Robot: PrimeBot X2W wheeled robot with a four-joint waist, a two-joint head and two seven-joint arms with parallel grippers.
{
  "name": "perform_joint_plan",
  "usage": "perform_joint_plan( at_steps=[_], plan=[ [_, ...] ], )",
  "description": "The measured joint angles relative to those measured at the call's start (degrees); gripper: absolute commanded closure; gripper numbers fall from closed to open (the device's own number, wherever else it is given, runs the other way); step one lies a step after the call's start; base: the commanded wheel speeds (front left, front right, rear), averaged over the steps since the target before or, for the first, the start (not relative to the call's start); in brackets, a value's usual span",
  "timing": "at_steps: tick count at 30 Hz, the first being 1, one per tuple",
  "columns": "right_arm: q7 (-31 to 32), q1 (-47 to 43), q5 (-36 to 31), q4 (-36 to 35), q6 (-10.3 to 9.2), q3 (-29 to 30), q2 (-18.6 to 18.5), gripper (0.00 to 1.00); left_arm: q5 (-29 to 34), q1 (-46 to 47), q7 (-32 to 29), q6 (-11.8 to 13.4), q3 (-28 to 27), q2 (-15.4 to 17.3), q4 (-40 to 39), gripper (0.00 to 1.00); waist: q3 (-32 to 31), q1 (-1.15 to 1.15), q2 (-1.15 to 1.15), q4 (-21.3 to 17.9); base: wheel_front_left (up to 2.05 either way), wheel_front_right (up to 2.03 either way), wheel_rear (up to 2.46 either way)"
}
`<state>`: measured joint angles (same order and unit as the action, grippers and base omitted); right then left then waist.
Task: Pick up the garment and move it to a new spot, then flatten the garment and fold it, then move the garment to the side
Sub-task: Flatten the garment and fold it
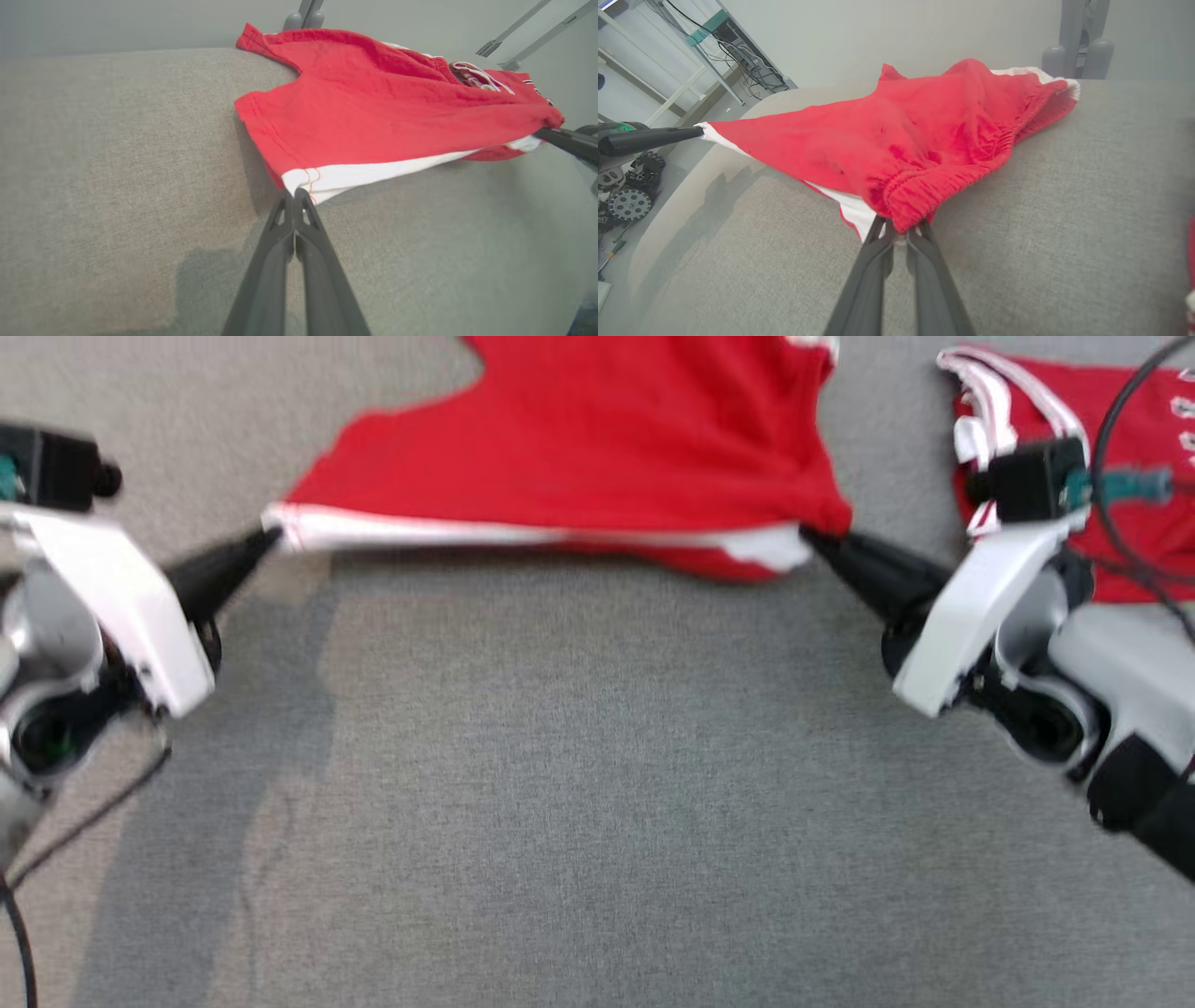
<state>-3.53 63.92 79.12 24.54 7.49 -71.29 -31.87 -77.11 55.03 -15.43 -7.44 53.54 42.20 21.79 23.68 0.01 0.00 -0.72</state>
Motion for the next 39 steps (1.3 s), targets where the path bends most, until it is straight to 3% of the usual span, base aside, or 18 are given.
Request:
perform_joint_plan(
  at_steps=[9,14,20,26,31,39],
  plan=[
    [-3.8,-13.1,-1.5,-4.3,0.01,-1.9,-2.4,1.0,-6.0,-14.9,-0.6,0.0,4.4,6.5,-8.9,1.0,-10.2,0.0,0.0,-0.3,0.0,0.0,0.0],
    [-7.9,-21.7,-1.8,-7.0,0.0,-2.0,-4.8,1.0,-8.5,-23.2,2.5,0.3,5.5,9.4,-15.2,1.0,-15.3,0.0,0.0,-0.1,0.0,0.0,0.0],
    [-10.7,-31.4,-1.4,-12.0,0.01,-1.8,-8.7,1.0,-10.6,-32.6,7.4,3.9,6.6,14.5,-25.5,1.0,-19.5,0.0,0.0,0.7,0.0,0.0,0.0],
    [-11.2,-38.4,-1.9,-16.7,0.02,2.3,-12.2,1.0,-10.9,-37.7,10.2,8.0,7.4,19.4,-34.8,1.0,-20.5,0.0,0.0,0.9,0.0,0.0,0.0],
    [-11.3,-41.2,-3.2,-18.3,0.03,4.3,-13.7,1.0,-11.2,-37.9,10.3,9.5,7.0,20.6,-37.8,1.0,-20.8,-0.01,0.0,0.4,0.0,0.0,0.0],
    [-4.7,-39.5,-1.2,-21.6,0.01,5.9,-13.9,1.0,-10.7,-32.3,6.7,8.5,4.9,19.9,-36.4,1.0,-19.3,-0.01,0.0,-1.3,0.0,0.0,0.0]
  ],
)
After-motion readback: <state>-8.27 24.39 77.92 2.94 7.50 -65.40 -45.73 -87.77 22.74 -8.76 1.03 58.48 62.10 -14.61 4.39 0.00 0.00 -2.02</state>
